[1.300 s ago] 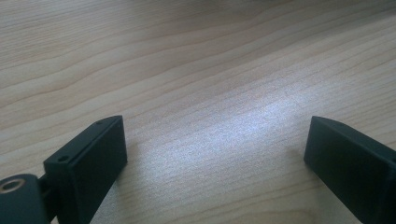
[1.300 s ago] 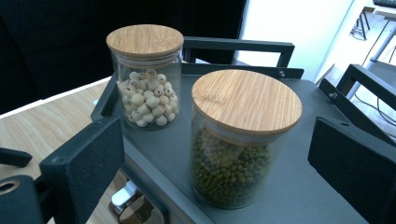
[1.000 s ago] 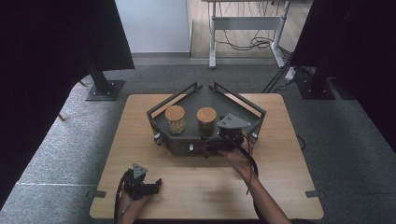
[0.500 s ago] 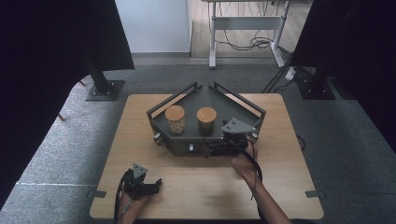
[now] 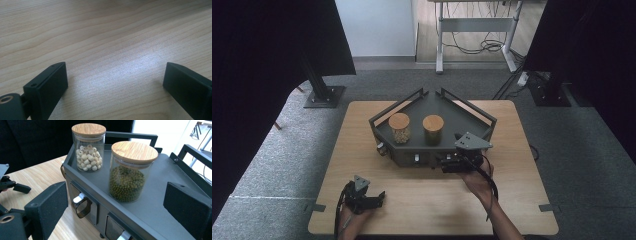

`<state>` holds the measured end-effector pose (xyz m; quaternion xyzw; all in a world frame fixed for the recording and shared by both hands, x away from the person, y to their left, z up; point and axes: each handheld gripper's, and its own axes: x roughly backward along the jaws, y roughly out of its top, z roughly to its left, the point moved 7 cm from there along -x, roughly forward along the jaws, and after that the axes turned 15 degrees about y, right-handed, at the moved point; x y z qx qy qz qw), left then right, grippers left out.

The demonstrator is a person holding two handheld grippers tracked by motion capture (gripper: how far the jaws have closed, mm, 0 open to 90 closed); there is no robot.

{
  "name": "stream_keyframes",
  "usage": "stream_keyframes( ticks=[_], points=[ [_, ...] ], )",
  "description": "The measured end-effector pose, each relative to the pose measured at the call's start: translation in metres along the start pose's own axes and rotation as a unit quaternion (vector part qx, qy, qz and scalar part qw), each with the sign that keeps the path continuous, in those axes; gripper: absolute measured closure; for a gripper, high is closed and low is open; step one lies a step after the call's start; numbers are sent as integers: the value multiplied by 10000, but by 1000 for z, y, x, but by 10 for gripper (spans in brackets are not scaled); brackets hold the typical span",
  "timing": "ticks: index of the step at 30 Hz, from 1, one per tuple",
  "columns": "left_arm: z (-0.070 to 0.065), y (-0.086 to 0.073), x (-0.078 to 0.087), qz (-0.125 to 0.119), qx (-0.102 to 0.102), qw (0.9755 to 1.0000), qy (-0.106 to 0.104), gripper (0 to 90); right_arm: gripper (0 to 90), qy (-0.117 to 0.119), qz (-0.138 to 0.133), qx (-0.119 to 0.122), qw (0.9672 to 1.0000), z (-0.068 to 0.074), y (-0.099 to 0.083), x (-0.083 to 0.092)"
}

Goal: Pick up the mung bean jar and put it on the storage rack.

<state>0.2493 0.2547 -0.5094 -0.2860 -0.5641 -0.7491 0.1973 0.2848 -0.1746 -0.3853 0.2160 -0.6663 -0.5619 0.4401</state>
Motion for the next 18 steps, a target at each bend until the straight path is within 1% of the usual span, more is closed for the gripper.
stream_keyframes(
  ticks=[7,18],
  points=[
    [0,0,0,1,6,10000,2,54,51,23,-6,-20,10000,3,-6,7],
    [0,0,0,1,8,10000,2,54,56,20,10,114,9999,13,-12,16]
  ],
)
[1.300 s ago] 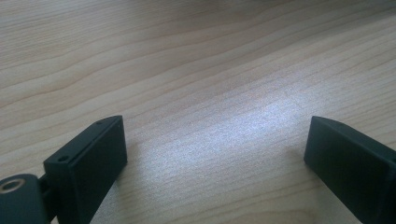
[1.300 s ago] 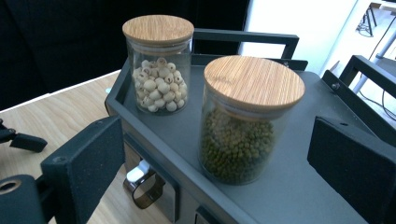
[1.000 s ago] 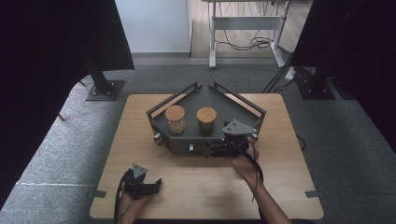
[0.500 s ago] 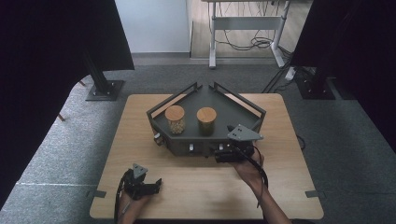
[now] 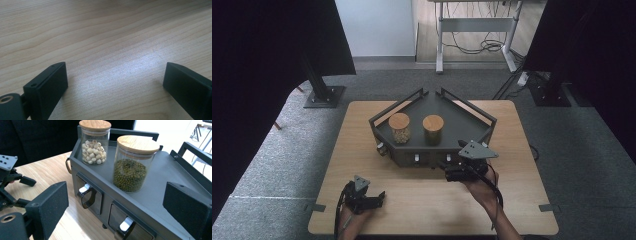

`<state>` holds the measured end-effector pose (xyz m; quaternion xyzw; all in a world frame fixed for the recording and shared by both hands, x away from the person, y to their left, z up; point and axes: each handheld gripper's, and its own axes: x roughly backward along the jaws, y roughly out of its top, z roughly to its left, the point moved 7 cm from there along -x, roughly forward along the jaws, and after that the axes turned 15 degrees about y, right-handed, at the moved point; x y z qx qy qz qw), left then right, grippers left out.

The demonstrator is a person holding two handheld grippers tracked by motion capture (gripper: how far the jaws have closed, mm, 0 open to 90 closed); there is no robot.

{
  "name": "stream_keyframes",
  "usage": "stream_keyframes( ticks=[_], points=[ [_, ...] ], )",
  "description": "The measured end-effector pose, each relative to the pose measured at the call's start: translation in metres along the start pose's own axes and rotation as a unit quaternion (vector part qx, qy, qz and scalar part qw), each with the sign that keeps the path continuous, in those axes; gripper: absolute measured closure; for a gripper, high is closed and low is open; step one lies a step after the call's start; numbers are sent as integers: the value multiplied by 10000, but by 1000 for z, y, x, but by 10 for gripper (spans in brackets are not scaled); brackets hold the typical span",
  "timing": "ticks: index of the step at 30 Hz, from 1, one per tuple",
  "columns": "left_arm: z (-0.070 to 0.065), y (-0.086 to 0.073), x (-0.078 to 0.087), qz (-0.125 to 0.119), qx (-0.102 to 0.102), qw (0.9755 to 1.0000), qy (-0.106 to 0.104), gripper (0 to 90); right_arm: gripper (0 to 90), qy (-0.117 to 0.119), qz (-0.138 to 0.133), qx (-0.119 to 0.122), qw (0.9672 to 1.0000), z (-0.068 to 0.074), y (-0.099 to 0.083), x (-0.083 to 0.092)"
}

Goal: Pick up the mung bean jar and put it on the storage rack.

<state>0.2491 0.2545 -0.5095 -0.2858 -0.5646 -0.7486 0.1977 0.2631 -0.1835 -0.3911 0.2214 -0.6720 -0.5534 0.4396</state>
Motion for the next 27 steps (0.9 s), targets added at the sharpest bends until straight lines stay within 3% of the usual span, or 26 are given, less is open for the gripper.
stream_keyframes(
  ticks=[11,27],
  points=[
    [0,0,0,5,-3,10000,-2,53,61,18,14,-36,10000,6,-13,10],
    [0,0,0,3,9,10000,11,53,67,-192,-21,-48,9998,10,-36,26]
  ],
)
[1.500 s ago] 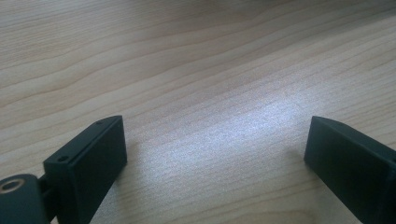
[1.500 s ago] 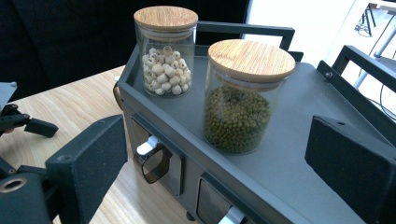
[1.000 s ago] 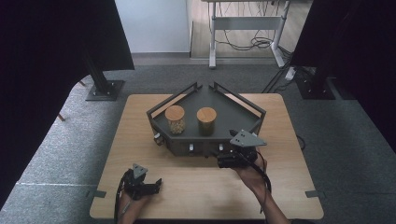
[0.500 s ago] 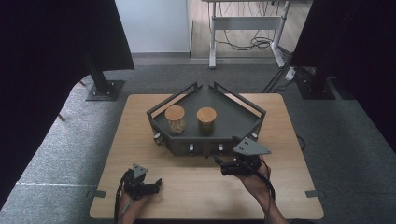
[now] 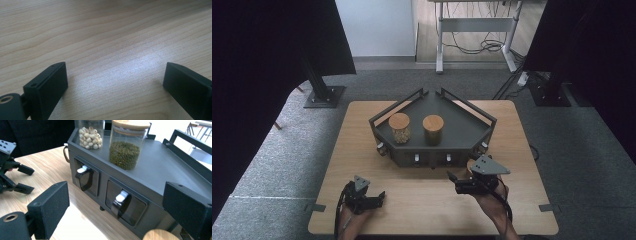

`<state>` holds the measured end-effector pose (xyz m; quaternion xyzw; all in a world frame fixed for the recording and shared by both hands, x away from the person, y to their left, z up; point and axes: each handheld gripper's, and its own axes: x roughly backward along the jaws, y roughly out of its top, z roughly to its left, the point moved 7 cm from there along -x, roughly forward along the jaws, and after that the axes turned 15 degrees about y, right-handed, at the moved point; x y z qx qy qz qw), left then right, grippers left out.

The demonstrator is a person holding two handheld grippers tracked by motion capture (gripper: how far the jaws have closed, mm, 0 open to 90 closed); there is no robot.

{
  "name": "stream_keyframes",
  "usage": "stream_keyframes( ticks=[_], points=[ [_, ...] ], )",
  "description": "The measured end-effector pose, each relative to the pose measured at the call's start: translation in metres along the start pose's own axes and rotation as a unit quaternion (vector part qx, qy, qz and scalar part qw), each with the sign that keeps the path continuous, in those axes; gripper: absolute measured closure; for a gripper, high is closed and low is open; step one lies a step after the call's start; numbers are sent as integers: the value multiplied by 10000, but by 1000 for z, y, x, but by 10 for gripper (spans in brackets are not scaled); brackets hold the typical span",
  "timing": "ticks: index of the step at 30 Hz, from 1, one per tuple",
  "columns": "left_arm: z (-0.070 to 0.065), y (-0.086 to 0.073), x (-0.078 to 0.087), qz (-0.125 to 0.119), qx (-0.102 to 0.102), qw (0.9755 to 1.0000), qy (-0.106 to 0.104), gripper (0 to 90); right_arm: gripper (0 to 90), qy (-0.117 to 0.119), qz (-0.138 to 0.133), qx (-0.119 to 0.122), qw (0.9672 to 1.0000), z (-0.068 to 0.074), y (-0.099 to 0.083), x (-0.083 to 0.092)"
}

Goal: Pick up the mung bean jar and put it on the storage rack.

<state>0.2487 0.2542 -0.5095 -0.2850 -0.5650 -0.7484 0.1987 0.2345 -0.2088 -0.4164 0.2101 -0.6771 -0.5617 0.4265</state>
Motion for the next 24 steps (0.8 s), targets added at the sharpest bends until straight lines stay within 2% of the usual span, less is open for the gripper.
stream_keyframes(
  ticks=[8,16,24],
  points=[
    [0,0,0,4,0,10000,1,53,68,-74,14,-103,9999,-1,-12,8],
    [0,0,1,5,7,10000,13,53,72,-143,7,-79,9999,-1,-25,15],
    [-1,0,1,7,10,10000,19,53,72,-249,39,-197,9995,-3,-36,20]
  ],
)
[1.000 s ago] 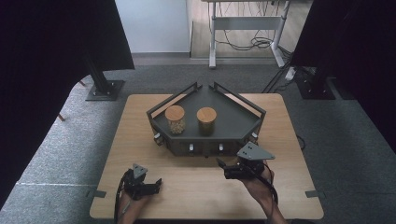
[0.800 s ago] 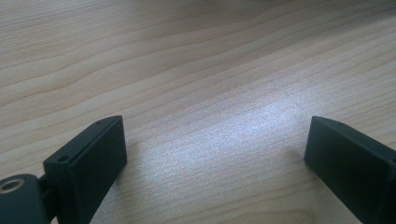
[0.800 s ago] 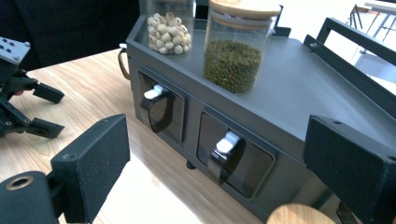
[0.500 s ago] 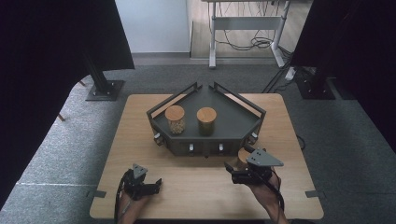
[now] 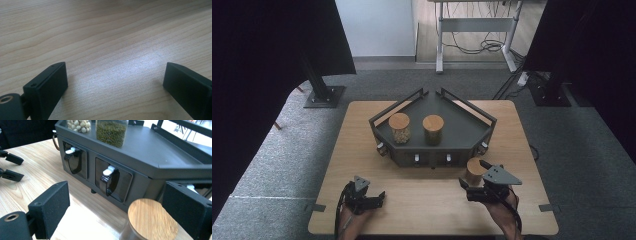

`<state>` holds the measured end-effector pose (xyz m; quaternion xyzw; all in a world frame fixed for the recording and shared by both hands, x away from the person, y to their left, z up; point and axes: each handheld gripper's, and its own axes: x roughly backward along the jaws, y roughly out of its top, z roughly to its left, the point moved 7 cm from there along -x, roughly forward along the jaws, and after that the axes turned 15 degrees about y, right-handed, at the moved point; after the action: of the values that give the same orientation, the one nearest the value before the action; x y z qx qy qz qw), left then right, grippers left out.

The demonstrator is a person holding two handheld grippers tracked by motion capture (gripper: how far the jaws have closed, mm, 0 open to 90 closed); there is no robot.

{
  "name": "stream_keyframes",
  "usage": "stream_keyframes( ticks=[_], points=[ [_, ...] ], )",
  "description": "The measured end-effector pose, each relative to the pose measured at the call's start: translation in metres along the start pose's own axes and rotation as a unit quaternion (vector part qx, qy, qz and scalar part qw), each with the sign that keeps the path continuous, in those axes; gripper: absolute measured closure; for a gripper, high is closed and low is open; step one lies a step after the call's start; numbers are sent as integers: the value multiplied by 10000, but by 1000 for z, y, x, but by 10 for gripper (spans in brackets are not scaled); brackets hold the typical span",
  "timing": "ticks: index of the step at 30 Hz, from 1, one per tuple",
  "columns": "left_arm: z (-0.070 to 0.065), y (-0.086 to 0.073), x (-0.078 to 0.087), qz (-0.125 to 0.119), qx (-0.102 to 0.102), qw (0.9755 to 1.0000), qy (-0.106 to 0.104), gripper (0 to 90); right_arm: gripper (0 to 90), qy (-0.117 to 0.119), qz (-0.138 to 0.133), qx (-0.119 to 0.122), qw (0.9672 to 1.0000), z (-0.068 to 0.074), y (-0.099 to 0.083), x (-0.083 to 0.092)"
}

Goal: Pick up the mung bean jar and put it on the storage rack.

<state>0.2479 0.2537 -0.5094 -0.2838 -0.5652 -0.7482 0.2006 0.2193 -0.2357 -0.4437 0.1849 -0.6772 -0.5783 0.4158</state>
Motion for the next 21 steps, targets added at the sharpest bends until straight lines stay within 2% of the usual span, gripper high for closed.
stream_keyframes(
  ticks=[12,21],
  points=[
    [0,0,0,1,8,10000,8,53,74,-228,154,-116,9996,-2,-21,5],
    [-1,0,0,3,6,10000,9,52,78,-360,267,-87,9990,-1,-31,7]
  ],
)
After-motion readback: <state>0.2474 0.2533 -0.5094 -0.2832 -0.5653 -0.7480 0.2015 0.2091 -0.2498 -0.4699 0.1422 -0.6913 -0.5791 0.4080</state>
